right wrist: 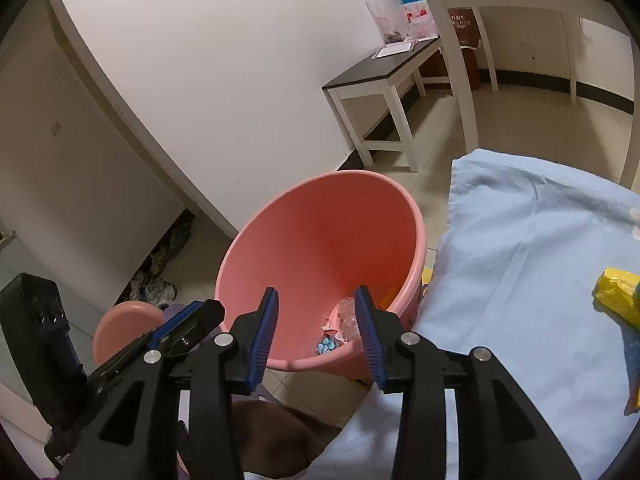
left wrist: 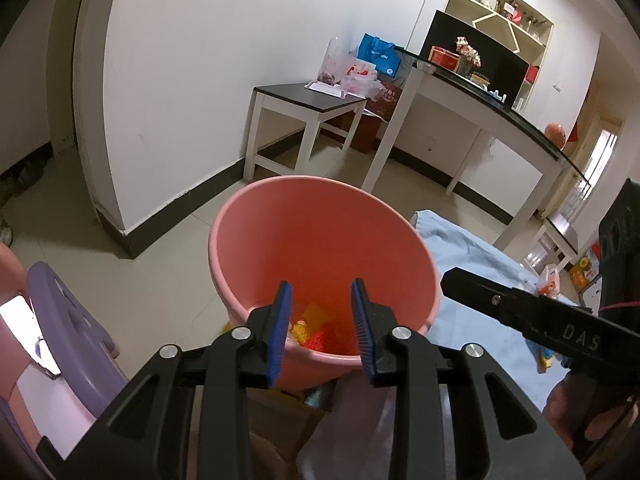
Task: Collect trash
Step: 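Carry foil and red net to the pink bucket and release both, then move both tools back over the remaining trash on the table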
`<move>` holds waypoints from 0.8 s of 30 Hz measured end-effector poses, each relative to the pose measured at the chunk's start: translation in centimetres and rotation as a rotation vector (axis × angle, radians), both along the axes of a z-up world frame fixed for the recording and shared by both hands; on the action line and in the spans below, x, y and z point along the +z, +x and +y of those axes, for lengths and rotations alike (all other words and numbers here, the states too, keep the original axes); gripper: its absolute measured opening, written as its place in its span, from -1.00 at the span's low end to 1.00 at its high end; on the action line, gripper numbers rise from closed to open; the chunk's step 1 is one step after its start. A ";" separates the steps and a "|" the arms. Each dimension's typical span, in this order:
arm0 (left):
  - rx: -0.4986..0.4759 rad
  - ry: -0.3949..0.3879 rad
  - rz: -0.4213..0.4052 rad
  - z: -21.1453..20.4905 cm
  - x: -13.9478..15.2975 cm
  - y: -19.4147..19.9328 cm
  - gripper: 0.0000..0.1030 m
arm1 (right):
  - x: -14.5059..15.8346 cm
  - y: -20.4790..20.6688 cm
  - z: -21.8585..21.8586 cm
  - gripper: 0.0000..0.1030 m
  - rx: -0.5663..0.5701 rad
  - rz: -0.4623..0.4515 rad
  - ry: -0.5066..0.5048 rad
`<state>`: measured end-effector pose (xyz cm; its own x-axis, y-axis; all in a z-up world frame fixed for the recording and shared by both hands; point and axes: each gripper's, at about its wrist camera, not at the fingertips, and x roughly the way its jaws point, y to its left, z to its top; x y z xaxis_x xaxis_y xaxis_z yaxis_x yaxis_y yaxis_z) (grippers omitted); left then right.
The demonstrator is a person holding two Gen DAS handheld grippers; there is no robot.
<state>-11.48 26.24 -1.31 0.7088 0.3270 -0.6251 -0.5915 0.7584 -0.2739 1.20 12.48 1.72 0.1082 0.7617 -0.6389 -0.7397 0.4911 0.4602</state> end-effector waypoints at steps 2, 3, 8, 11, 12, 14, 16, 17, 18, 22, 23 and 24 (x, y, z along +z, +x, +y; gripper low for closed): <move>-0.002 -0.006 -0.008 -0.2 0.1 -0.1 -0.40 | 0.2 -0.2 -0.4 -0.20 0.000 -0.007 0.005; -0.003 -0.009 -0.010 -0.3 0.2 -0.1 -0.40 | 0.4 -0.3 -0.7 -0.19 0.000 -0.012 0.008; -0.015 -0.010 -0.011 -1.0 0.6 -0.1 -0.40 | 1.1 -0.6 -1.9 -0.17 -0.007 -0.033 0.024; -0.026 -0.003 -0.011 -1.7 0.9 -0.1 -0.40 | 1.5 -0.7 -2.8 -0.17 -0.016 -0.042 0.032; -0.031 0.000 -0.011 -1.8 1.0 0.0 -0.40 | 1.6 -0.7 -3.2 -0.16 -0.021 -0.045 0.035; -0.043 0.011 -0.009 -2.5 1.3 0.1 -0.40 | 1.8 -0.7 -3.9 -0.16 -0.029 -0.048 0.040; -0.053 0.016 -0.007 -2.9 1.5 0.2 -0.40 | 2.1 -0.8 -4.9 -0.16 -0.040 -0.049 0.047; -0.059 0.019 -0.007 -3.3 1.7 0.2 -0.40 | 2.2 -0.8 -5.4 -0.16 -0.046 -0.051 0.049; -0.063 0.021 -0.007 -3.5 1.8 0.3 -0.40 | 2.3 -0.8 -5.9 -0.16 -0.052 -0.053 0.050; -0.085 0.027 -0.012 -4.8 2.3 0.5 -0.40 | 2.8 -0.9 -8.1 -0.15 -0.078 -0.071 0.049; -0.091 0.026 -0.014 -5.0 2.3 0.5 -0.40 | 2.8 -1.0 -8.6 -0.15 -0.084 -0.077 0.048; -0.095 0.025 -0.015 -5.3 2.4 0.6 -0.40 | 2.9 -1.0 -9.3 -0.15 -0.093 -0.086 0.047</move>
<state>-10.87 20.96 1.07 0.7467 0.2729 -0.6066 -0.5124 0.8175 -0.2629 0.18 3.16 4.65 0.2321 0.7747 -0.5881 -0.7297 0.5385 0.4213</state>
